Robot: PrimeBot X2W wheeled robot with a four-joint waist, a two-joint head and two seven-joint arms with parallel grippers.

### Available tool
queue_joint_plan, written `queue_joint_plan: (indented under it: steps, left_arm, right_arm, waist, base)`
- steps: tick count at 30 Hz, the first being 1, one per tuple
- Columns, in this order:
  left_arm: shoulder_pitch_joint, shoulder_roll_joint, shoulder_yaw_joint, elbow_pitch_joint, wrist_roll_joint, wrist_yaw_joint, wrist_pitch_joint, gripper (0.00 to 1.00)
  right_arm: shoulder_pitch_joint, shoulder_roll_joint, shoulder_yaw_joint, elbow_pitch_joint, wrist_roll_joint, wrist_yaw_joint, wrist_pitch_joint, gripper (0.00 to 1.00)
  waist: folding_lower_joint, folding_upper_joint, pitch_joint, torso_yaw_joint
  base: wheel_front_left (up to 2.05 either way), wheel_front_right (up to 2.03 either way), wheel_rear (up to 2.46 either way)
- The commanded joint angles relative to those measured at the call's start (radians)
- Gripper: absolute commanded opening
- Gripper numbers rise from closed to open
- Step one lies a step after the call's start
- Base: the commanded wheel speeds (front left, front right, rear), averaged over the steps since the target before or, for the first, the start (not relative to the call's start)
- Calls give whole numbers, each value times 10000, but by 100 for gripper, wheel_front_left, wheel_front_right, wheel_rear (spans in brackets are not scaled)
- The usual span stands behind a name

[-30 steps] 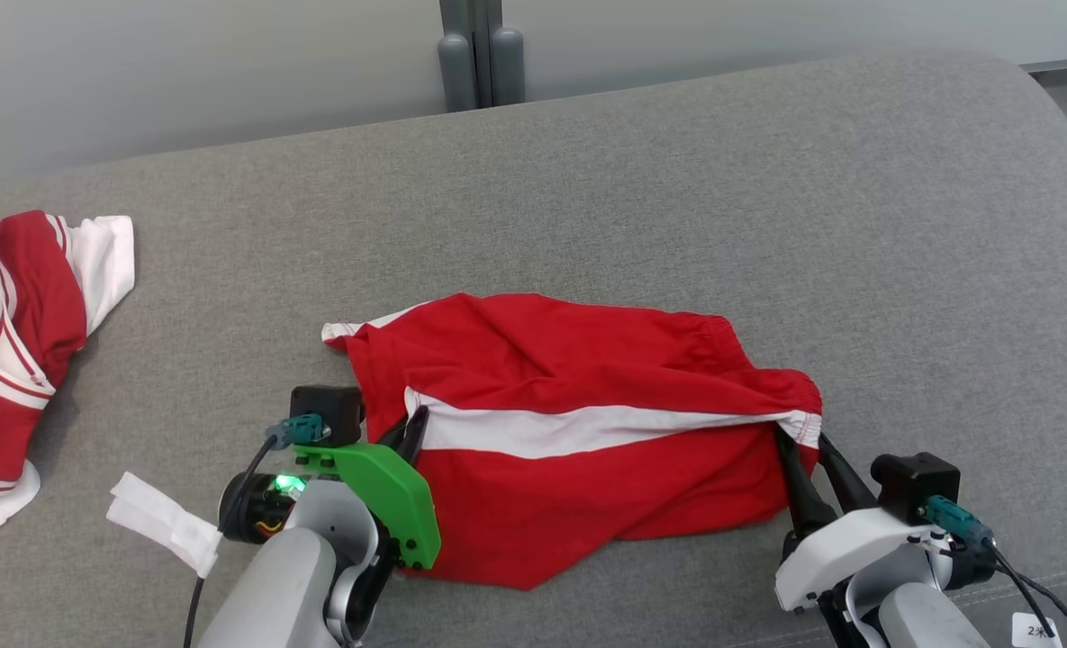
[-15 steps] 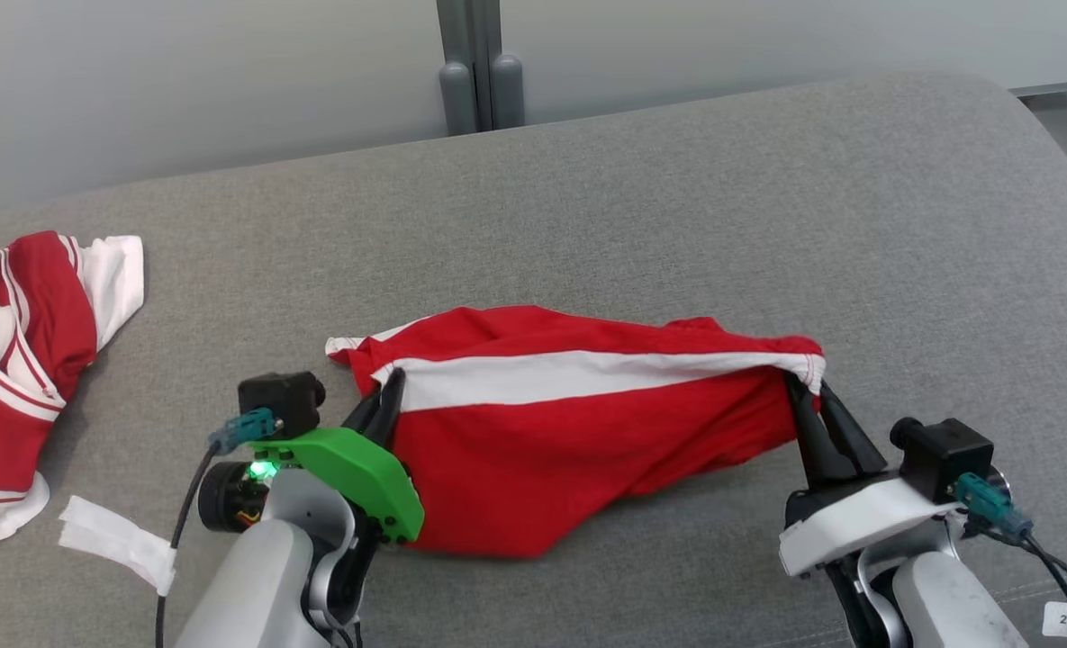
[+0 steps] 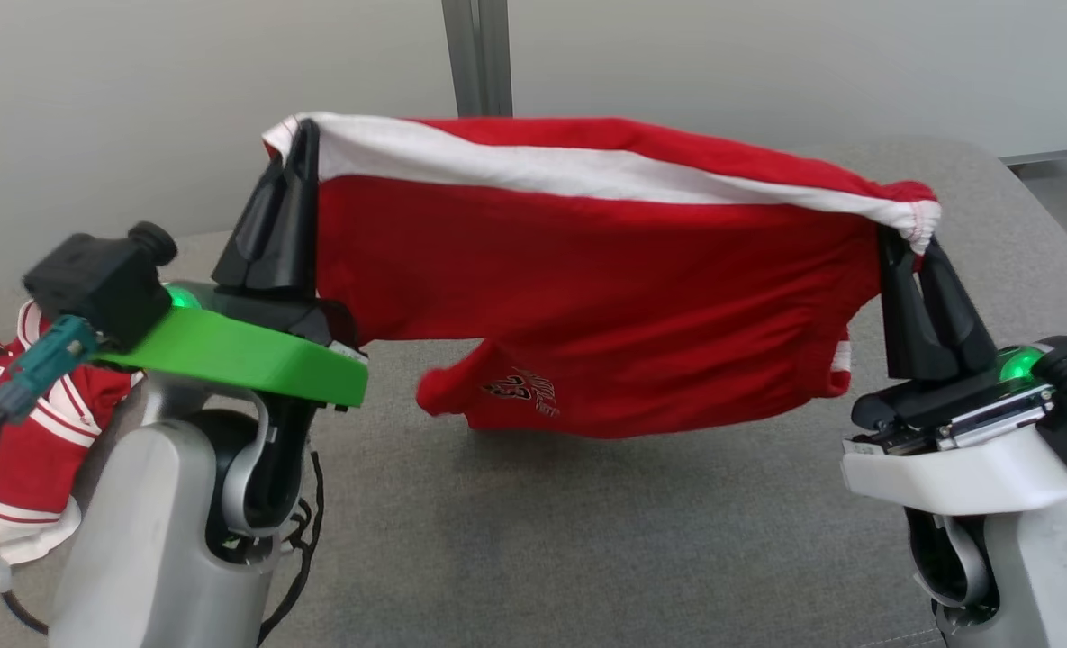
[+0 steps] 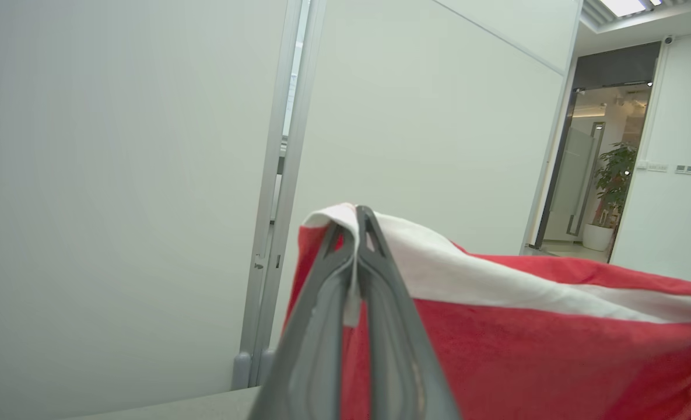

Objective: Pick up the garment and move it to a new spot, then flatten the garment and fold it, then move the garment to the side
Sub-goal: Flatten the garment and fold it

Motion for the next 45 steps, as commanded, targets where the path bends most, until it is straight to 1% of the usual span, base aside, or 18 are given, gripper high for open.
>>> queue_joint_plan:
  steps: [1, 4, 6, 9, 12, 14, 16, 17, 19, 20, 23, 27, 29, 31, 35, 38, 42, 45]
  left_arm:
    - [-156, 68, 42, -426, -77, 61, 160, 0]
    - [-370, 223, 142, -1394, -169, 196, 598, 0]
    - [-478, 356, 182, -1762, -180, 281, 914, 0]
    - [-630, 570, 152, -1876, 13, 397, 1309, 0]
    - [-856, 554, 48, -1455, -13, 428, 1550, 0]
    - [-1166, 677, 22, -963, 161, 419, 1628, 0]
    - [-1652, 600, -8, -316, 94, 342, 1756, 0]
    - [-2052, 625, -52, 106, 137, 241, 1798, 0]
    - [-2968, 706, -55, 763, 305, 152, 1905, 0]
    - [-3480, 753, -15, 1080, 409, 96, 1885, 0]
    - [-5408, 800, 88, 2215, 921, 30, 1360, 0]
    - [-7552, 498, 372, 3557, 1309, 174, 61, 0]
    - [-8202, 336, 454, 4189, 1429, 152, -606, 0]
    - [-8492, 171, 554, 4747, 1380, 123, -1257, 0]
    - [-7925, -116, 492, 5678, 1298, -152, -2363, 0]
    - [-7194, -331, 463, 5866, 1183, -407, -2782, 0]
    - [-5867, -563, 551, 5494, 1032, -717, -2949, 0]
    - [-4822, -698, 907, 4497, 1018, -858, -2950, 0]
  right_arm:
    - [-114, 2, -57, -393, -98, -3, 86, 0]
    - [-54, 85, -105, -1258, -89, -3, 357, 0]
    - [40, 122, -66, -1579, -86, -3, 571, 0]
    - [89, 139, 55, -1628, 32, -3, 861, 0]
    - [-161, 180, 117, -999, 406, -3, 1108, 0]
    - [-574, 132, 223, -396, 571, -3, 1169, 0]
    - [-1250, 12, 380, 320, 544, -2, 1095, 0]
    - [-1764, 75, 479, 814, 742, -2, 978, 0]
    - [-2959, 0, 648, 1650, 731, -2, 763, 0]
    - [-3598, 89, 682, 2091, 829, -3, 603, 0]
    - [-5940, 267, 705, 3792, 609, -3, 105, 0]
    - [-8598, 542, 321, 5582, 2, -5, -302, 0]
    - [-9473, 712, 18, 6025, -235, -3, -343, 0]
    - [-9919, 828, -194, 6067, -526, -3, -354, 0]
    - [-9441, 906, -141, 6152, -822, -5, -355, 0]
    - [-8770, 921, -1, 6270, -860, -5, -357, 0]
    - [-7599, 927, -58, 6053, -617, -5, -358, 0]
    - [-6736, 935, -52, 5551, -242, -3, -359, 0]
  waist:
    - [0, 0, -134, 0]
    - [0, 0, -199, -27]
    - [0, 0, -192, -43]
    - [0, 0, -85, -50]
    - [0, 0, 152, -97]
    - [0, 0, 489, -143]
    - [0, 0, 994, -183]
    - [0, 0, 1293, -226]
    - [0, 0, 1969, -327]
    - [0, 0, 2284, -394]
    - [0, 0, 3280, -560]
    - [0, 0, 4370, -618]
    - [0, 0, 4851, -553]
    - [0, 0, 5294, -435]
    - [0, 0, 5858, -171]
    - [0, 0, 6024, 3]
    - [0, 0, 6010, 142]
    - [0, 0, 5848, 149]
  base:
    - [0, 0, 0]
    - [0, 0, 0]
    - [0, 0, 0]
    - [0, 0, 0]
    - [0, 0, 0]
    - [0, 0, 0]
    - [0, 0, 0]
    - [0, 0, 0]
    - [0, 0, 0]
    - [0, 0, 0]
    - [0, 0, 0]
    - [0, 0, 0]
    - [0, 0, 0]
    - [0, 0, 0]
    - [0, 0, 0]
    - [0, 0, 0]
    - [0, 0, 0]
    - [0, 0, 0]
